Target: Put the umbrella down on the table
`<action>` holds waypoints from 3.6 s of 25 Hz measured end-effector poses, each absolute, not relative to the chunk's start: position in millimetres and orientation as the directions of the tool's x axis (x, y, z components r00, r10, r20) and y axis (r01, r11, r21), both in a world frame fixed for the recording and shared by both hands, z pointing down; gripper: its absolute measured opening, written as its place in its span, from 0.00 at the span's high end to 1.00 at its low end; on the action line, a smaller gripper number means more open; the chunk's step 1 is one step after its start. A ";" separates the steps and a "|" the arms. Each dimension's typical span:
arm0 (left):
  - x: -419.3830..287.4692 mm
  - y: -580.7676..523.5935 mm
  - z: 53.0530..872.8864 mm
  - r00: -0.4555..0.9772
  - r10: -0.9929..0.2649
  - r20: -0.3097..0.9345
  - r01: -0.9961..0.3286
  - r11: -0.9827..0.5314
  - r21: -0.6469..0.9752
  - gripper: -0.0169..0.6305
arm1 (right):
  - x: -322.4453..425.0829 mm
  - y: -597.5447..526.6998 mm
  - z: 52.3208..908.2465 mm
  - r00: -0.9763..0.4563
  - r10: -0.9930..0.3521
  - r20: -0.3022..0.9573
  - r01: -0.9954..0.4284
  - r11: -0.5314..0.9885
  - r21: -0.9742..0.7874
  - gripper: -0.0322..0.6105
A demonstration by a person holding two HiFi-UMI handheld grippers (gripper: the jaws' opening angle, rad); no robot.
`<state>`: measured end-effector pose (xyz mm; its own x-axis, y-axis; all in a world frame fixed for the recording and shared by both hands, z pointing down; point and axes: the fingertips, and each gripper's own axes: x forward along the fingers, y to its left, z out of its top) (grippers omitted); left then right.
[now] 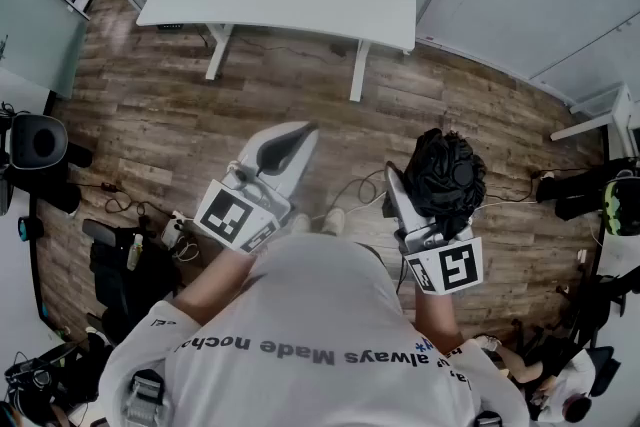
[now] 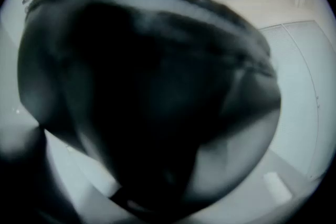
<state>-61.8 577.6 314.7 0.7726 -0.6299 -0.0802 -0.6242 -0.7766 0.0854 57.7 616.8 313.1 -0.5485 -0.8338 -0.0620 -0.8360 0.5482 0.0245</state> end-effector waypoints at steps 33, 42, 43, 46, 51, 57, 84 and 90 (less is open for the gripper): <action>-56.4 421.9 335.3 0.737 -0.672 -0.066 -0.664 -0.739 0.112 0.97 | 58.3 460.1 323.1 -0.593 -0.802 -0.072 -0.803 0.595 -0.022 0.57; -120.3 298.8 326.9 0.751 -0.653 -0.097 -0.643 -0.757 0.116 0.97 | -8.2 337.7 313.9 -0.580 -0.812 -0.061 -0.814 0.581 0.006 0.57; -124.6 287.6 325.3 0.755 -0.648 -0.099 -0.639 -0.761 0.115 0.97 | -12.9 326.9 312.7 -0.578 -0.814 -0.061 -0.816 0.578 0.006 0.57; -135.4 258.3 320.8 0.765 -0.636 -0.101 -0.628 -0.771 0.104 0.97 | -22.8 300.4 307.7 -0.566 -0.821 -0.071 -0.824 0.567 0.010 0.57; -151.1 223.7 314.3 0.763 -0.636 -0.115 -0.629 -0.771 0.096 0.97 | -35.7 268.7 306.4 -0.562 -0.825 -0.068 -0.827 0.562 0.014 0.57; -150.0 191.1 321.0 0.768 -0.631 -0.111 -0.622 -0.776 0.105 0.97 | -35.1 234.0 314.9 -0.553 -0.831 -0.061 -0.833 0.554 0.002 0.57; 16.3 -72.8 333.0 0.769 -0.637 -0.050 -0.631 -0.770 0.094 0.97 | 126.2 -29.9 324.5 -0.569 -0.819 -0.073 -0.819 0.572 -0.039 0.57; 43.8 -111.3 336.1 0.753 -0.656 -0.050 -0.651 -0.753 0.095 0.97 | 158.7 -70.1 329.9 -0.581 -0.812 -0.065 -0.812 0.583 -0.031 0.57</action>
<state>43.8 -111.3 336.1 0.7527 -0.6565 -0.0497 -0.6507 -0.7533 0.0954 158.7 -70.1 329.9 -0.5806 -0.8116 -0.0653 -0.8117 0.5832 -0.0311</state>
